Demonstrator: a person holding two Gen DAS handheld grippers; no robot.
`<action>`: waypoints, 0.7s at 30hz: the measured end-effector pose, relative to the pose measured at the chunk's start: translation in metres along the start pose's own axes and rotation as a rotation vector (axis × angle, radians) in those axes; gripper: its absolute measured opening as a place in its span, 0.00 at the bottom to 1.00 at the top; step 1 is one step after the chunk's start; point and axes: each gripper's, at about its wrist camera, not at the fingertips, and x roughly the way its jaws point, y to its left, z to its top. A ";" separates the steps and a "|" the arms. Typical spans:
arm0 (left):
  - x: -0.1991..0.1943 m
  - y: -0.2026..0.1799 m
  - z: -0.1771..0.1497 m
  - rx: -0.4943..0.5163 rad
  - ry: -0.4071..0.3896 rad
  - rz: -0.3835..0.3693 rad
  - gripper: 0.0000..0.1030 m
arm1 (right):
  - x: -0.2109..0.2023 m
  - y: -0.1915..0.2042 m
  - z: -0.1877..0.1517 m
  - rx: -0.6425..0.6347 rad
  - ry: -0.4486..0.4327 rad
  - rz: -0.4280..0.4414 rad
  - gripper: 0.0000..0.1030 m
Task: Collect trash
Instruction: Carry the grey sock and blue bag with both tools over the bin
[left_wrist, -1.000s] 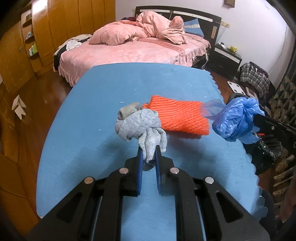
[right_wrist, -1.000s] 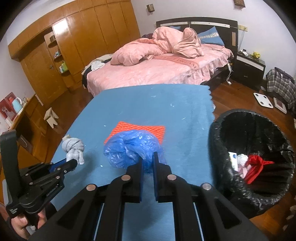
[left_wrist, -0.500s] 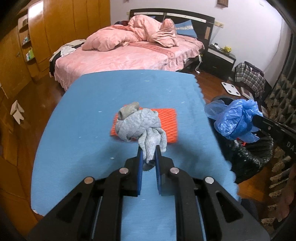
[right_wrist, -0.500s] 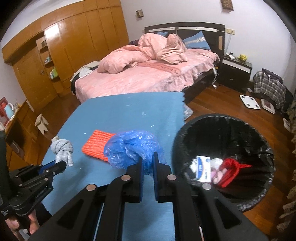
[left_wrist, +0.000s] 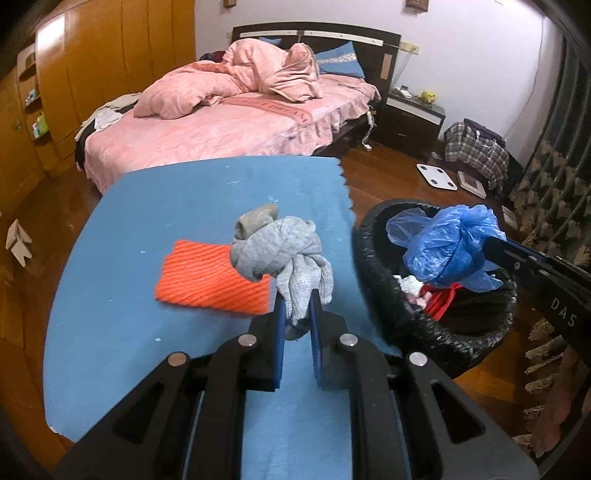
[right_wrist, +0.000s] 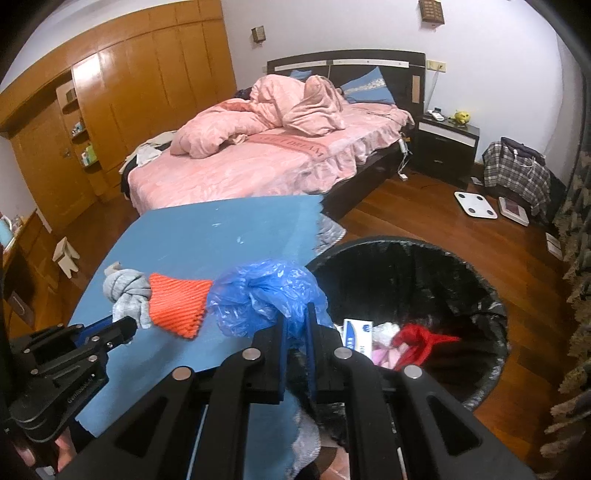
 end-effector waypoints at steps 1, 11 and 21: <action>0.002 -0.006 0.001 0.004 0.001 -0.004 0.11 | -0.001 -0.005 0.001 0.002 -0.001 -0.005 0.09; 0.027 -0.062 0.010 0.041 0.025 -0.047 0.11 | 0.005 -0.060 0.009 0.020 0.013 -0.061 0.09; 0.072 -0.118 0.022 0.077 0.057 -0.075 0.11 | 0.037 -0.129 0.013 0.063 0.067 -0.115 0.09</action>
